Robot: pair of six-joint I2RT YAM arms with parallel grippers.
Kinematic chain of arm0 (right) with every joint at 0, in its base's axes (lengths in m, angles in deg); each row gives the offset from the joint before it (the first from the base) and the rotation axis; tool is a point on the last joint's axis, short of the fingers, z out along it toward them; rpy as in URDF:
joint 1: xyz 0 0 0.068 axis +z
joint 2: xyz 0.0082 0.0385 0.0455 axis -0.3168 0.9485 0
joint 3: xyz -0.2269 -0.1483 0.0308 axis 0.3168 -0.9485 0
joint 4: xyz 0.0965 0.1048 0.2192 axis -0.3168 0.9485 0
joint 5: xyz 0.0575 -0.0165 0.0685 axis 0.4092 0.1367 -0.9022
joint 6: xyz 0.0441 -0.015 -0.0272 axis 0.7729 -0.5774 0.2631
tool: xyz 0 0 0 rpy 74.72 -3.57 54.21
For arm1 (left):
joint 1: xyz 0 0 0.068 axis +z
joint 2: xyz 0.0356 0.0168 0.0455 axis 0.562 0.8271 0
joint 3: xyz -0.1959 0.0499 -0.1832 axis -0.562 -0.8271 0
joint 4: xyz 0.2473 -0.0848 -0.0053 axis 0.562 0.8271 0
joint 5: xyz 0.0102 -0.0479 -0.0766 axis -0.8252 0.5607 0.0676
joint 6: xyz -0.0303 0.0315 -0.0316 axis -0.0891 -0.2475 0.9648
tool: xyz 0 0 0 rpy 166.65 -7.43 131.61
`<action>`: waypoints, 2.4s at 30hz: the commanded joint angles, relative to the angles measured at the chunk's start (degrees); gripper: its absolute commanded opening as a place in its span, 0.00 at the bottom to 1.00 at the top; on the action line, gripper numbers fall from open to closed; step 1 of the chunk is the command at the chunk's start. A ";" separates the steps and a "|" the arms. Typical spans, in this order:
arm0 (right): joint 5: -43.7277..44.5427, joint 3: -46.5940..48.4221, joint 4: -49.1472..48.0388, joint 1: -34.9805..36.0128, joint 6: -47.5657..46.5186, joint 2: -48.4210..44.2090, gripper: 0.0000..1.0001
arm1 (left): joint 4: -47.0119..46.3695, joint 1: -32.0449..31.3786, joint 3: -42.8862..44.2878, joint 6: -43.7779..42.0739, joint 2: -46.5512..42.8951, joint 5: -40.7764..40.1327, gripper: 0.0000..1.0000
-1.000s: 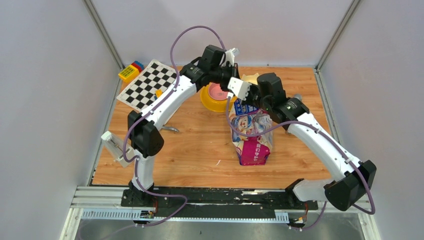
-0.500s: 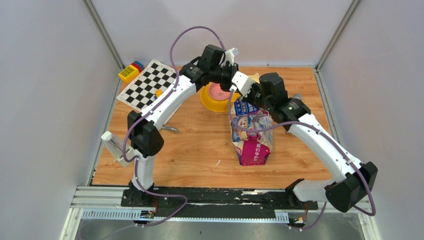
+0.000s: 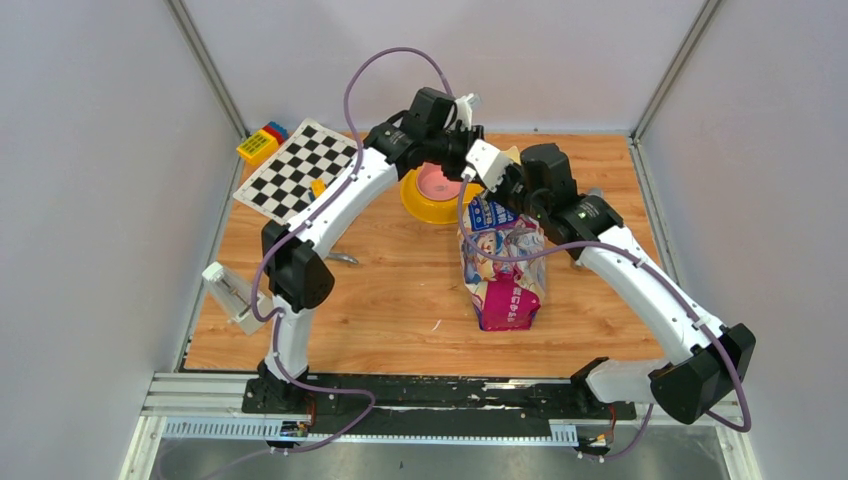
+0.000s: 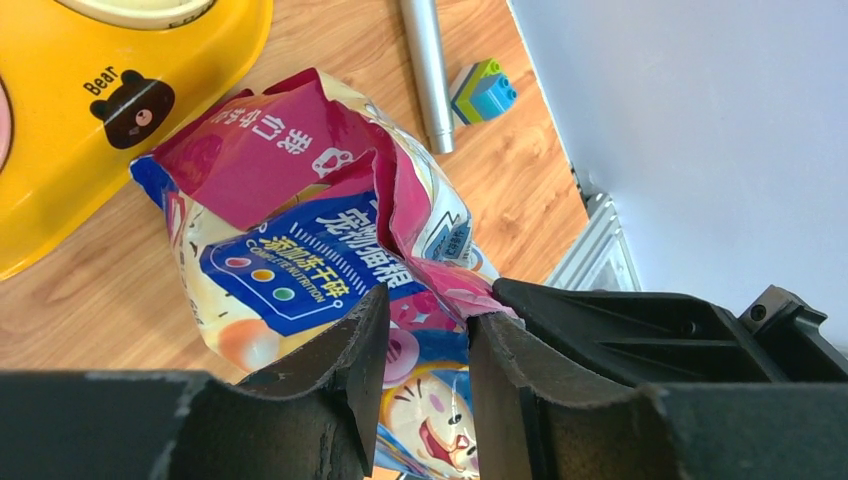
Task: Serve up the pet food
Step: Open the pet food bag at the center of the board.
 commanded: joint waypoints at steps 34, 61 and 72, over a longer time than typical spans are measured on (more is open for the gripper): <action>4.46 2.08 0.79 -1.48 2.59 -1.73 0.35 | -0.44 -1.89 6.61 -3.64 0.37 -5.46 0.00; -15.34 7.42 11.51 -9.78 13.63 3.93 0.00 | -1.87 -1.34 4.32 -3.41 -2.32 -3.70 0.00; -18.75 10.68 12.84 -9.74 18.46 3.70 0.00 | -4.01 -1.49 5.04 -3.33 -1.69 -0.55 0.27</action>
